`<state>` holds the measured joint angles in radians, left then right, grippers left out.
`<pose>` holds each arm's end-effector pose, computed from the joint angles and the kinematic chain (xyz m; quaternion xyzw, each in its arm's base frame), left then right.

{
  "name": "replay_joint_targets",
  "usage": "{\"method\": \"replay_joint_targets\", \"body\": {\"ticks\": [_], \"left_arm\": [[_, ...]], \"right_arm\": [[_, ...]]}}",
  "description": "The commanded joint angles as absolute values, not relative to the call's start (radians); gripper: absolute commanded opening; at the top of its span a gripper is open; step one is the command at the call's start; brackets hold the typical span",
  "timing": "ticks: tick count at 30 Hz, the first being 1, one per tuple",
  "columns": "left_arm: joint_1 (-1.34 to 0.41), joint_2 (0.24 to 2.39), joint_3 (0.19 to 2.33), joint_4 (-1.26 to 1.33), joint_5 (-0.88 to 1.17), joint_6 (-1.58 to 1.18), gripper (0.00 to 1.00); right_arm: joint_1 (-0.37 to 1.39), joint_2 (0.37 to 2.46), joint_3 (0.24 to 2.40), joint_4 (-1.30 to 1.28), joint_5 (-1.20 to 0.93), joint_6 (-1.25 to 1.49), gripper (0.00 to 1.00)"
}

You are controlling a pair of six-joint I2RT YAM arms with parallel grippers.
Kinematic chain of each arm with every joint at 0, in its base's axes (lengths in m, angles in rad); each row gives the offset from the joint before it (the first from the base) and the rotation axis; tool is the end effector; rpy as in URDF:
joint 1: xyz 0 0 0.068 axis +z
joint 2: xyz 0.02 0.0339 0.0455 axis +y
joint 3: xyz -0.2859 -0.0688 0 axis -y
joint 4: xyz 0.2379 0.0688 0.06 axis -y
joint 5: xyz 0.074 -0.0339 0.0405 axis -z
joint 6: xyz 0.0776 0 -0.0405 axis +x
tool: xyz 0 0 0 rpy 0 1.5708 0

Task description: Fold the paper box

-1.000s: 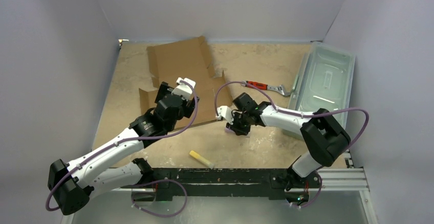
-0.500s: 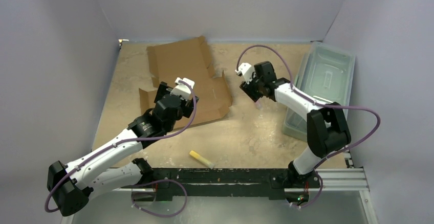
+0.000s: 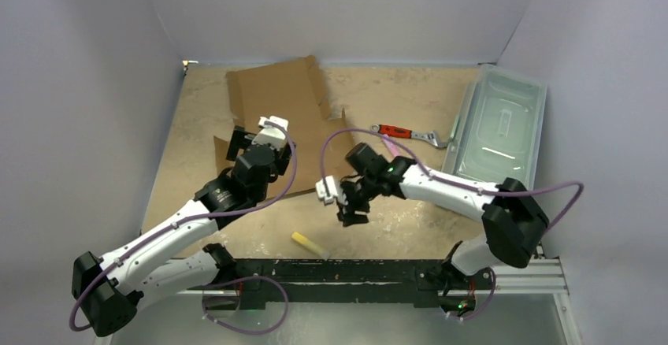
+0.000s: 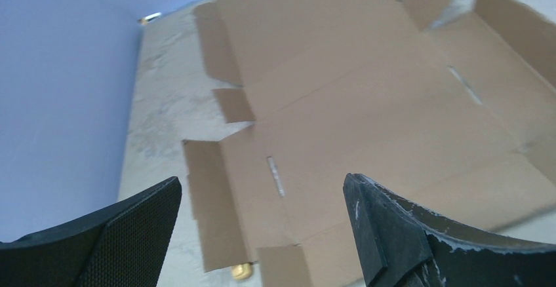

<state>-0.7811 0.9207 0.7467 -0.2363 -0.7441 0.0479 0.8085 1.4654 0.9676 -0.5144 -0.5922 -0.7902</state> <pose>0.1875 -0.1118 0.3067 0.1314 0.7934 0.1008 0.5858 0.1765 0.2476 0.2196 -0.7152 0.5833 0.2829 0.2611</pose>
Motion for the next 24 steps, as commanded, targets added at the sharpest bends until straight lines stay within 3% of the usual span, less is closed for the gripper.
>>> {"method": "replay_joint_targets", "body": {"ticks": [1,8,17,21,24], "left_arm": [[-0.733,0.865,0.721,-0.159,-0.953,0.050,0.94],[-0.653,0.764,0.694,-0.109,-1.025,0.055,0.94],[-0.637,0.724,0.679,-0.086,-1.030,0.076,0.94],[-0.635,0.720,0.679,-0.089,-1.010,0.075,0.93],[-0.635,0.709,0.678,-0.091,-0.997,0.074,0.93]], "right_arm": [[0.976,1.534,0.965,-0.414,-0.493,-0.722,0.65],[1.196,1.624,1.017,-0.260,-0.310,-0.464,0.68],[1.291,1.769,1.084,-0.203,-0.160,-0.268,0.71],[1.295,1.800,1.081,-0.202,-0.115,-0.262,0.67],[1.290,1.799,1.072,-0.204,-0.066,-0.272,0.57]]}}
